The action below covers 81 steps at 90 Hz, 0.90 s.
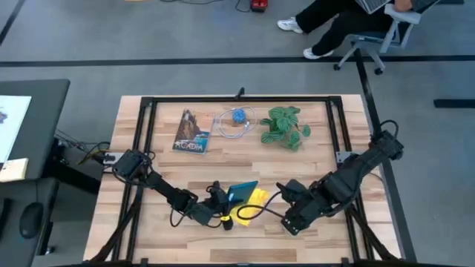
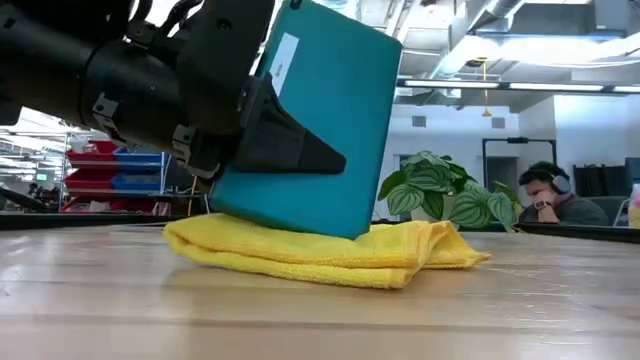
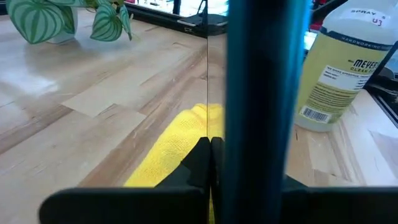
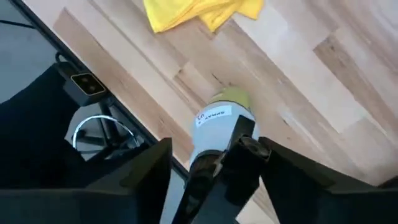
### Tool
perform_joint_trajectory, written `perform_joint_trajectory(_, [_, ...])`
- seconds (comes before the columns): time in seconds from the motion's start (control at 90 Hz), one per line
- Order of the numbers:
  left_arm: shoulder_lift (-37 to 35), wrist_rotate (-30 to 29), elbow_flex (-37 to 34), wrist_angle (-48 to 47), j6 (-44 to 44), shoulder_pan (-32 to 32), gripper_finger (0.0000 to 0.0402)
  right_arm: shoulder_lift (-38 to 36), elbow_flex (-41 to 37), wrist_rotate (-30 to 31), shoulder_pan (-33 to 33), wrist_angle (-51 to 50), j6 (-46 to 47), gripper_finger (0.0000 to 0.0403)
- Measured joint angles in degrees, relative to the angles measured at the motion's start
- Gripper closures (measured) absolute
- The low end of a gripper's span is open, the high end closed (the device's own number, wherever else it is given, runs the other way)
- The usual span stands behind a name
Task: Clean tablet
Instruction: Spray the back of the tablet using the cleaning bottle
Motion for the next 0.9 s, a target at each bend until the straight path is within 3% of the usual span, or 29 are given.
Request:
perform_joint_trajectory(0.367, [0.0,0.1,0.0,0.0,-0.2,0.0,0.0391,-2.4,3.6,2.6,4.4,-11.1,6.0,0.0164])
perform_joint_trajectory(0.6, [0.0,0.1,0.0,-0.1,-0.2,0.0,0.0391,-2.6,6.1,7.0,8.2,-8.9,2.1,0.0163])
perform_joint_trajectory(0.756, [0.1,0.2,0.0,-0.2,-0.3,-0.1,0.0391,-1.9,6.1,8.0,14.1,-5.1,-7.5,0.0163])
perform_joint_trajectory(0.9, [0.1,0.8,0.0,-0.2,-0.2,-0.1,0.0391,-0.4,2.4,14.5,22.3,-5.3,-2.1,0.0163])
